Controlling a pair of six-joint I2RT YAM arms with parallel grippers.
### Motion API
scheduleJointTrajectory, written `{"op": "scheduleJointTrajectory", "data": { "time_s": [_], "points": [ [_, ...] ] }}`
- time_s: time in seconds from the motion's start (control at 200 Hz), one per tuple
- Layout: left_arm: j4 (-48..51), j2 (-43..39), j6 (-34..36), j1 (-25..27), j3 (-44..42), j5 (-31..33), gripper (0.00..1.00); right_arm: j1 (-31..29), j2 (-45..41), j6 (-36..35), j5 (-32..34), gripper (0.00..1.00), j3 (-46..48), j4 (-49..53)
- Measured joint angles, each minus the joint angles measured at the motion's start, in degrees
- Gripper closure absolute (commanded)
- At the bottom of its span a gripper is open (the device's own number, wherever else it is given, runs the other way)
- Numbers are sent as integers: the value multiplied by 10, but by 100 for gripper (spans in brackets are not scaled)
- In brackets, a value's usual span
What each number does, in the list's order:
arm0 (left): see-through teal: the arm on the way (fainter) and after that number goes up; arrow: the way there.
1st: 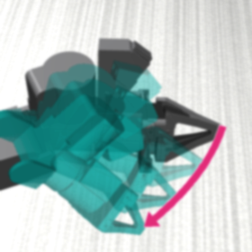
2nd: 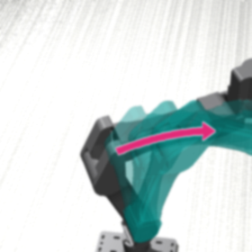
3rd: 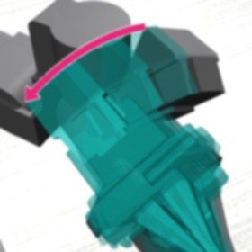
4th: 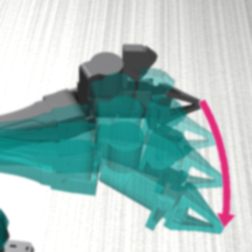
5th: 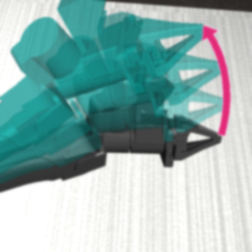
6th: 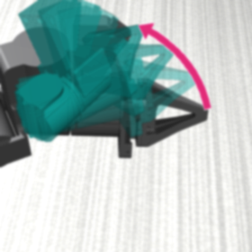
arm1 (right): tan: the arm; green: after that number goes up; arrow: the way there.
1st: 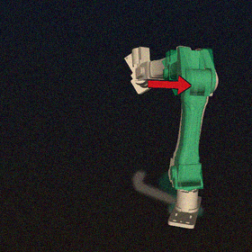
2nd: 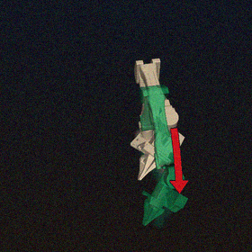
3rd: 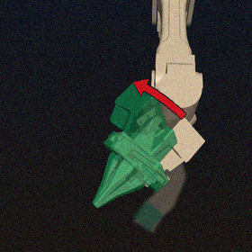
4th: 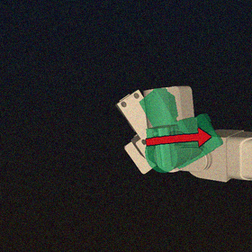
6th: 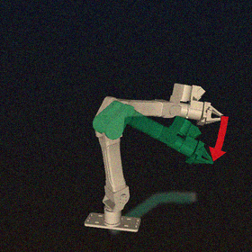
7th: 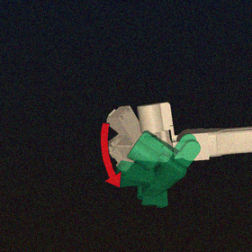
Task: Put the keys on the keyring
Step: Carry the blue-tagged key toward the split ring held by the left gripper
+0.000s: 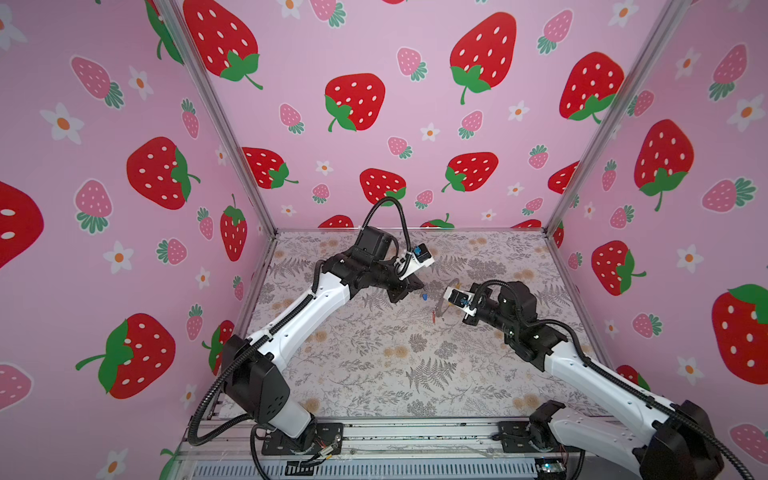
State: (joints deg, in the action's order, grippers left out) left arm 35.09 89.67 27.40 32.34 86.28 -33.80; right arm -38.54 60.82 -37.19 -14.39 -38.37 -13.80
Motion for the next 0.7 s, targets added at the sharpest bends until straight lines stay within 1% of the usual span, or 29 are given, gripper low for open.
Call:
{"op": "scheduleJointTrajectory", "data": {
  "time_s": [0.195,0.39,0.7],
  "points": [
    [13,0,-20,0,14,-40,100,-18,0,-21,11,98,-16,-8],
    [28,0,-25,3,17,-68,100,-27,0,-30,19,99,-28,-19],
    [29,-1,-33,13,25,-78,100,-46,1,-48,36,99,-44,-20]
  ]
}}
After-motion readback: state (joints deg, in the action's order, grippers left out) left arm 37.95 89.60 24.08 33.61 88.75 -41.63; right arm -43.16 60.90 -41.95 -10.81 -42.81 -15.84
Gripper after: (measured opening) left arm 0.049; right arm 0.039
